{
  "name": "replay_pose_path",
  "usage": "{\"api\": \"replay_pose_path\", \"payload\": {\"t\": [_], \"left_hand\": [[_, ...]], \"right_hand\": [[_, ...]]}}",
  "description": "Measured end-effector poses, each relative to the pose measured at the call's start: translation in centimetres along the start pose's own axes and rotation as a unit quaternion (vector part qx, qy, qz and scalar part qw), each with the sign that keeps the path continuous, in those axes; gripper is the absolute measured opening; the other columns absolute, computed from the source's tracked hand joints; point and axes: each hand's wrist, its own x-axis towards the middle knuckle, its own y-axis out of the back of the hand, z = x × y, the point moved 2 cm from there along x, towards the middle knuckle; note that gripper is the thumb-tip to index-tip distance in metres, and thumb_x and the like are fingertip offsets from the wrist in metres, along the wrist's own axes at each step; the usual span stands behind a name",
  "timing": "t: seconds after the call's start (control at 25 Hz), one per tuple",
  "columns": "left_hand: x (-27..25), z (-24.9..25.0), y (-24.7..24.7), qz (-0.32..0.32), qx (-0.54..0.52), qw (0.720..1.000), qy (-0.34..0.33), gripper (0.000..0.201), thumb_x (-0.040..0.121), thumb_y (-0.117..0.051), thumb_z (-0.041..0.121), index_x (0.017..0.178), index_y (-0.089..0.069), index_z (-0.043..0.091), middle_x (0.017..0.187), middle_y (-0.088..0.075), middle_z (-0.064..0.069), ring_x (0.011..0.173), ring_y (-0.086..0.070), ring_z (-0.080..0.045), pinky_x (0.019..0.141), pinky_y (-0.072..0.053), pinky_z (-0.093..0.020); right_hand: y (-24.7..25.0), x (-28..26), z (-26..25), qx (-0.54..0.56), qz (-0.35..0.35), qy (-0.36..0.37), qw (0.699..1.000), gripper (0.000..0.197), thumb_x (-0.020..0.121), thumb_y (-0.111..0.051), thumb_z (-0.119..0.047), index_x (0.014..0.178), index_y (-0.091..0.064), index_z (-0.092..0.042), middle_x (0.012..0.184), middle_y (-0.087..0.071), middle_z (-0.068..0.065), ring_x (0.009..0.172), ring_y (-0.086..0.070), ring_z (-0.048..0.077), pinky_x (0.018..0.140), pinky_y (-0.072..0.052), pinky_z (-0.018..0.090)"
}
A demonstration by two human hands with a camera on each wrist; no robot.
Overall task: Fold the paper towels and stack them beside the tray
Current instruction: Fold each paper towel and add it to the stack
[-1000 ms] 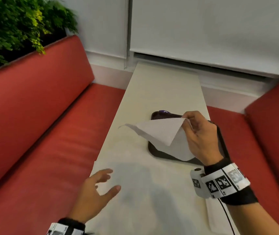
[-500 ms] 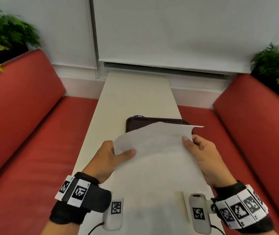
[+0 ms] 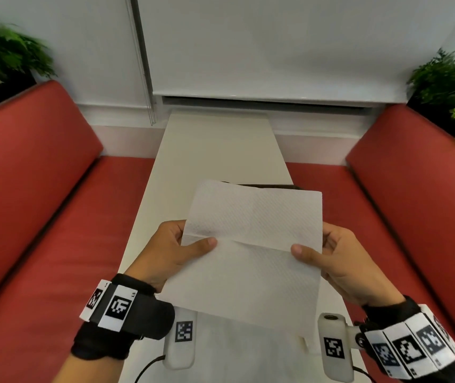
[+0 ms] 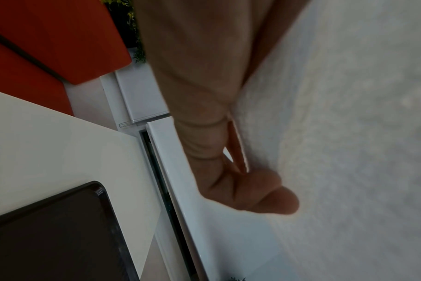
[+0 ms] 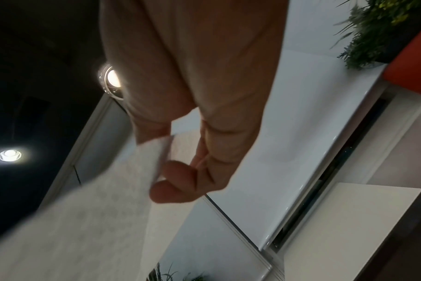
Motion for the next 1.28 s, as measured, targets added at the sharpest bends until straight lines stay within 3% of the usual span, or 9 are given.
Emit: {"api": "replay_pose_path", "payload": {"t": [0.12, 0.28, 0.44, 0.68, 0.8, 0.92, 1.04, 1.16, 1.28], "left_hand": [[0.2, -0.3, 0.5, 0.009, 0.037, 0.999, -0.010, 0.026, 0.073, -0.073, 0.025, 0.092, -0.070, 0.008, 0.091, -0.074, -0.008, 0.081, -0.071, -0.022, 0.072, -0.057, -0.033], [0.1, -0.4, 0.4, 0.026, 0.051, 0.998, -0.023, 0.021, 0.076, -0.075, 0.022, 0.087, -0.069, 0.005, 0.085, -0.073, -0.009, 0.072, -0.068, -0.016, 0.062, -0.054, -0.027], [-0.1, -0.5, 0.3, 0.009, 0.020, 1.000, -0.010, 0.048, 0.060, -0.080, 0.037, 0.092, -0.068, 0.003, 0.089, -0.073, -0.011, 0.077, -0.070, -0.021, 0.063, -0.056, -0.027], [-0.5, -0.1, -0.7, 0.022, -0.074, 0.997, -0.017, 0.024, 0.074, -0.070, 0.001, 0.099, -0.066, 0.000, 0.101, -0.071, -0.018, 0.091, -0.067, -0.027, 0.081, -0.058, -0.036], [-0.3, 0.0, -1.0, 0.027, -0.102, 0.994, -0.018, 0.029, 0.072, -0.067, 0.006, 0.101, -0.067, 0.000, 0.104, -0.070, -0.019, 0.097, -0.066, -0.029, 0.085, -0.056, -0.036], [-0.4, 0.5, -1.3, 0.016, -0.124, 0.992, -0.004, 0.023, 0.082, -0.055, -0.002, 0.079, -0.072, 0.014, 0.088, -0.073, -0.010, 0.078, -0.070, -0.023, 0.060, -0.058, -0.026], [-0.2, 0.9, -1.6, -0.004, -0.114, 0.993, 0.036, 0.034, 0.092, -0.039, 0.000, 0.069, -0.061, 0.012, 0.077, -0.065, -0.007, 0.062, -0.064, -0.020, 0.044, -0.050, -0.025], [0.3, 0.4, -2.0, -0.015, -0.138, 0.989, 0.055, 0.025, 0.090, -0.040, 0.013, 0.074, -0.059, 0.010, 0.089, -0.061, -0.013, 0.077, -0.059, -0.027, 0.051, -0.050, -0.030], [0.8, -0.4, -2.8, -0.047, -0.149, 0.986, 0.059, 0.009, 0.081, -0.054, 0.018, 0.082, -0.061, 0.013, 0.097, -0.062, -0.016, 0.084, -0.061, -0.030, 0.059, -0.054, -0.032]], "right_hand": [[0.3, -0.3, 0.1, -0.042, -0.002, -0.021, 0.999, 0.044, 0.069, -0.081, -0.022, 0.106, -0.068, -0.003, 0.110, -0.071, 0.014, 0.104, -0.066, 0.033, 0.083, -0.057, 0.039], [0.1, -0.7, 0.3, -0.085, -0.033, -0.059, 0.994, 0.049, 0.069, -0.079, -0.041, 0.103, -0.070, -0.007, 0.107, -0.072, 0.012, 0.100, -0.067, 0.034, 0.085, -0.055, 0.045], [-0.5, -0.9, -0.2, -0.040, -0.001, -0.027, 0.999, 0.026, 0.080, -0.062, -0.009, 0.102, -0.067, 0.003, 0.105, -0.072, 0.014, 0.098, -0.069, 0.030, 0.076, -0.058, 0.031], [-0.5, -1.5, -0.9, -0.023, 0.025, 0.031, 0.999, 0.028, 0.086, -0.052, -0.011, 0.108, -0.068, -0.010, 0.104, -0.073, 0.005, 0.092, -0.071, 0.018, 0.069, -0.057, 0.023], [-0.2, -2.1, -1.2, -0.062, 0.054, 0.085, 0.993, 0.021, 0.085, -0.060, -0.022, 0.098, -0.075, -0.024, 0.099, -0.074, 0.007, 0.091, -0.069, 0.020, 0.073, -0.055, 0.027], [0.6, -2.9, -1.3, -0.042, 0.057, 0.088, 0.994, 0.038, 0.066, -0.079, -0.050, 0.086, -0.077, -0.018, 0.093, -0.072, 0.017, 0.082, -0.065, 0.033, 0.070, -0.053, 0.038], [1.9, -3.3, -0.8, -0.064, 0.090, 0.088, 0.990, 0.028, 0.066, -0.078, -0.041, 0.071, -0.071, -0.013, 0.078, -0.058, 0.024, 0.064, -0.044, 0.043, 0.052, -0.035, 0.046], [2.9, -3.9, 0.2, -0.058, 0.110, 0.082, 0.989, 0.022, 0.066, -0.062, -0.026, 0.069, -0.071, -0.006, 0.080, -0.050, 0.038, 0.066, -0.042, 0.049, 0.052, -0.035, 0.050], [3.5, -4.9, 1.1, -0.036, 0.129, 0.061, 0.989, 0.042, 0.068, -0.077, -0.043, 0.073, -0.072, -0.001, 0.085, -0.063, 0.030, 0.077, -0.061, 0.034, 0.065, -0.048, 0.037]]}}
